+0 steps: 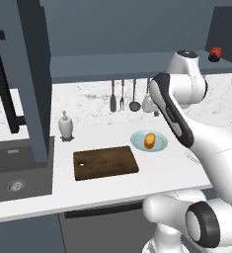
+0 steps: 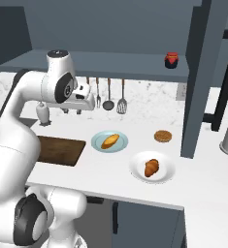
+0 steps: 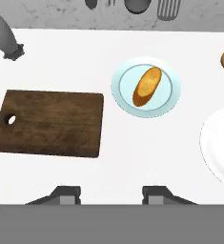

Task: From the different types of pastries on the counter, select a croissant and place it on the cutting board. Then retrieve a jar of jam from the cabinet and place it alongside the croissant on the cutting board.

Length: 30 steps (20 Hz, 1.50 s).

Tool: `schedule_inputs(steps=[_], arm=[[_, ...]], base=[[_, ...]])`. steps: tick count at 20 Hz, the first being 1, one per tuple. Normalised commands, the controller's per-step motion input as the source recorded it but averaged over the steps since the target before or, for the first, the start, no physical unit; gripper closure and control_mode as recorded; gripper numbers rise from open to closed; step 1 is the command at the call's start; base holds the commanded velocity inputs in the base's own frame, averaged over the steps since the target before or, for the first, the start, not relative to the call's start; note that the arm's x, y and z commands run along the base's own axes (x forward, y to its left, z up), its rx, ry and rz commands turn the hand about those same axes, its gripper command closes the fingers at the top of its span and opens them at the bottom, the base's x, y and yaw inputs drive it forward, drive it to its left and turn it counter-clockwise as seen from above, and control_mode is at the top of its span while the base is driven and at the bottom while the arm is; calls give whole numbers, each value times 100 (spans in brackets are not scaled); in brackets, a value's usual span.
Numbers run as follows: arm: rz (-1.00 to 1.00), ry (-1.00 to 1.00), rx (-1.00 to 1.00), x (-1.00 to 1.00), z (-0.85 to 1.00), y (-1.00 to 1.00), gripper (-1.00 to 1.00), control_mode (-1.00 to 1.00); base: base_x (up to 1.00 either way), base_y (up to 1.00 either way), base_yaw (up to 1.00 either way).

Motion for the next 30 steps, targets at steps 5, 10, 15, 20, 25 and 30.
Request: schedule_inputs(steps=[5,10,15,20,25,30], arm=[[-9,-22,0,-17,1,-5,-100,-100],[-11,-23,0,-9,4,-3,-100,-100],[-6,-21,0,10,35,-2,-100,-100],[-16,-37,0,21,98,-4,-100,-100],[-12,-23,0,17,50,-5,-100,-100],[0,-1,-1,1,5,-5,-100,-100]], base=[[0,0,0],[0,0,0],[0,0,0],[0,0,0],[0,0,0],[0,0,0]])
